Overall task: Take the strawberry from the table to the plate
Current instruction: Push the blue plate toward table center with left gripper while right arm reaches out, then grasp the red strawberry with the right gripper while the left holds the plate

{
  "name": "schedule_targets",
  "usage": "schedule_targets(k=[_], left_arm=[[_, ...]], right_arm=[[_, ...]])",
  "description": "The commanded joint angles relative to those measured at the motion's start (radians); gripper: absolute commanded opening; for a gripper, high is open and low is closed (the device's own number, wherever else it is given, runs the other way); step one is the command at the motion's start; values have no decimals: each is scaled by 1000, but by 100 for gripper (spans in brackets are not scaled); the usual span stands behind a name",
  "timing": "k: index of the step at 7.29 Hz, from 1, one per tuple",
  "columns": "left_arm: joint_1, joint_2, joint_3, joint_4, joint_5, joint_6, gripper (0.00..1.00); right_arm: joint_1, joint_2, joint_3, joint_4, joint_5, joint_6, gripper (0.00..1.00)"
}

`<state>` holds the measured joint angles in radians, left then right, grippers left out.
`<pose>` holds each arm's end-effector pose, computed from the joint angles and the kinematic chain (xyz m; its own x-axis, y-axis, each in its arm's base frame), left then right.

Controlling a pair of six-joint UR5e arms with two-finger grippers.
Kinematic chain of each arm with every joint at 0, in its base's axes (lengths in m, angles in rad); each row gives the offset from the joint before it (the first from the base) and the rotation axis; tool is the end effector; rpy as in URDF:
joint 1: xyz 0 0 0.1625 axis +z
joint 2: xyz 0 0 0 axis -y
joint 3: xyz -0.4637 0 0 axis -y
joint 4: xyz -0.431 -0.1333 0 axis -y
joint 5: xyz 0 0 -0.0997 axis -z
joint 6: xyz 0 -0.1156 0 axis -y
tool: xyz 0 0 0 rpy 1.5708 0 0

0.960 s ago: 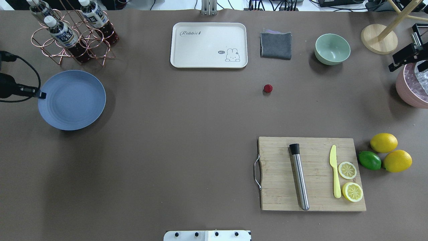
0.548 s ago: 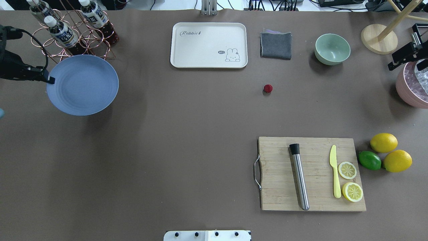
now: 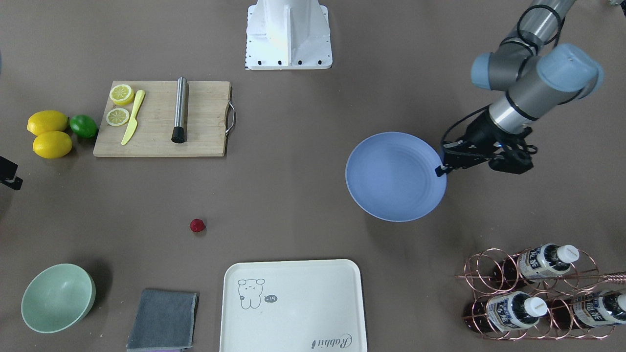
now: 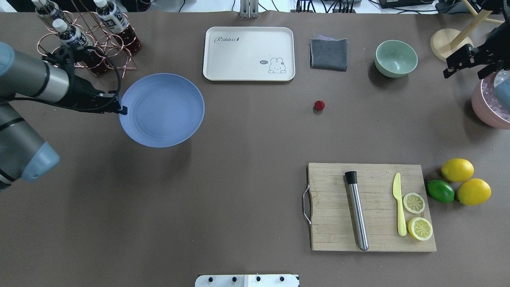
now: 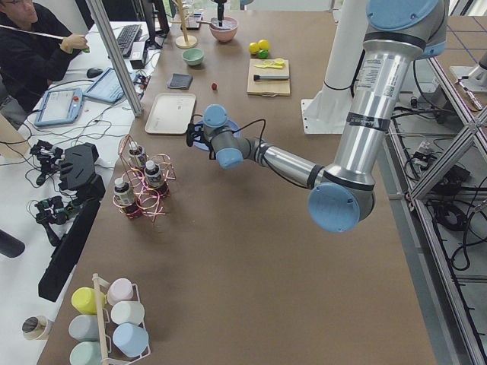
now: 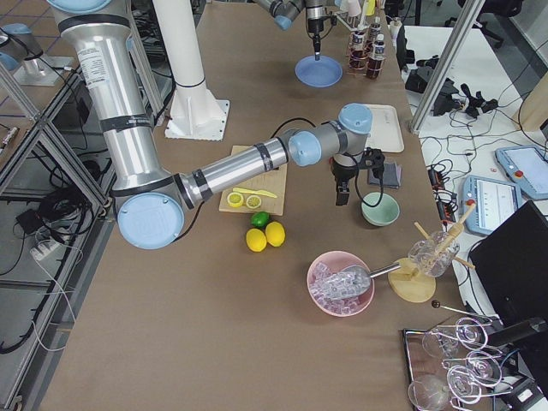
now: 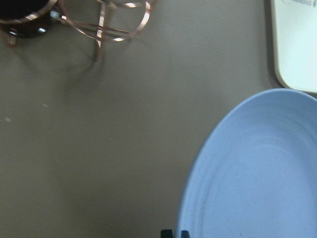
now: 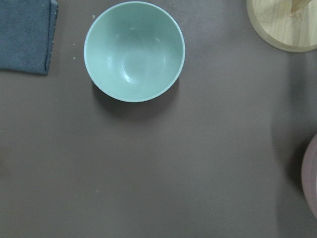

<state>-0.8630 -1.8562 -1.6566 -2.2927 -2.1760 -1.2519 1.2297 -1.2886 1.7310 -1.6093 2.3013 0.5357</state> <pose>0.3794 -0.5472 0.4063 0.3767 -0.0437 -0.9253 0.1877 0.9818 0.0301 -0.1625 -0.6258 0.4633 0.6852 0.0156 0.7282 -0.0490 0.9985 0.0248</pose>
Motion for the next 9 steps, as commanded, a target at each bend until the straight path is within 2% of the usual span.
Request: schedule_targets(k=[1, 2, 3, 5, 6, 9], left_arm=[[143, -87, -40, 39, 146, -160, 0], [218, -104, -69, 74, 216, -202, 0], [292, -125, -106, 123, 299, -257, 0], [396, -179, -103, 174, 407, -294, 0], [404, -185, -89, 176, 416, -299, 0], [406, -212, -16, 174, 436, -296, 0]], right_arm=[[-80, 83, -8, 0, -22, 123, 100], [-125, 116, -7, 0, -63, 189, 100], [-178, 152, -19, 47, -100, 264, 100], [-239, 164, -176, 349, -118, 415, 100], [-246, 207, -218, 347, -115, 415, 100], [-301, 219, -219, 321, -158, 418, 100]])
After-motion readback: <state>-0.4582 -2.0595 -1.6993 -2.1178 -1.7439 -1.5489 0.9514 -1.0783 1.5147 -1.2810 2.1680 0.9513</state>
